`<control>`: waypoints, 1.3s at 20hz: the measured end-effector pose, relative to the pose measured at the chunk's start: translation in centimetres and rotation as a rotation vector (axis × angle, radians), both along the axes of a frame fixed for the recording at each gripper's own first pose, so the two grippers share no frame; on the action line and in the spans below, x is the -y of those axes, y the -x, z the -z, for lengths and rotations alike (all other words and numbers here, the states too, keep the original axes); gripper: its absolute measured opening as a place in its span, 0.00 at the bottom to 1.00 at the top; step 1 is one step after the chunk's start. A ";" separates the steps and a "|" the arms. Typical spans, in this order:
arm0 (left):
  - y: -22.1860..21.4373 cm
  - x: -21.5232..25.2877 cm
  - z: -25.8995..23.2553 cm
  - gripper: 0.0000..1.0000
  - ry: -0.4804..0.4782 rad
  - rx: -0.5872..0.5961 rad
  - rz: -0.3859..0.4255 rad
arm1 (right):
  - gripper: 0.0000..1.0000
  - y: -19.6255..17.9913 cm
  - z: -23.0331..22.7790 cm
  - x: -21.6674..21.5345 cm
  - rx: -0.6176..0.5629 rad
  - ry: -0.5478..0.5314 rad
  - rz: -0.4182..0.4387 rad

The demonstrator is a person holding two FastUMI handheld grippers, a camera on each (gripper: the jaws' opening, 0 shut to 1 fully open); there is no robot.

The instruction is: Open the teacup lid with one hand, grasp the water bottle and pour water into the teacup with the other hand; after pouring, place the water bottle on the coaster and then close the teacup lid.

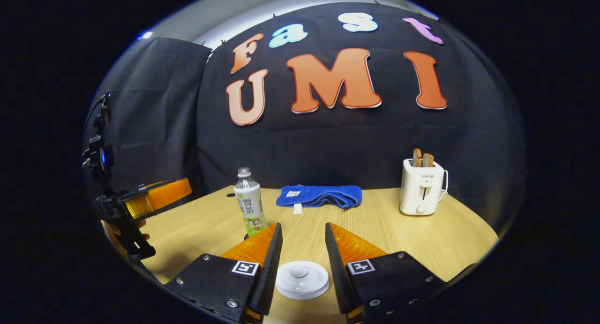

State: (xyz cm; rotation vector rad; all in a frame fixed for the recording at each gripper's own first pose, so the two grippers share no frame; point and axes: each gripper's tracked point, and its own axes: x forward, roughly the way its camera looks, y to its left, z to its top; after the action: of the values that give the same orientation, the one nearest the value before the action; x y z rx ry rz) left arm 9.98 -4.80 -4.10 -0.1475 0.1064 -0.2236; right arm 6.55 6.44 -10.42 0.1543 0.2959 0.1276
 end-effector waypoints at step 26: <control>2.7 -0.5 -4.7 0.99 -0.080 0.068 -0.053 | 0.81 2.2 -9.1 6.1 0.235 0.111 0.194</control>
State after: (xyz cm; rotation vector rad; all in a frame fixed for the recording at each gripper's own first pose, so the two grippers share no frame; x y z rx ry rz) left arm 7.28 -4.32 0.64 -0.0631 0.0439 -0.1708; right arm 4.35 0.34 -1.37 0.0568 0.0522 -0.0627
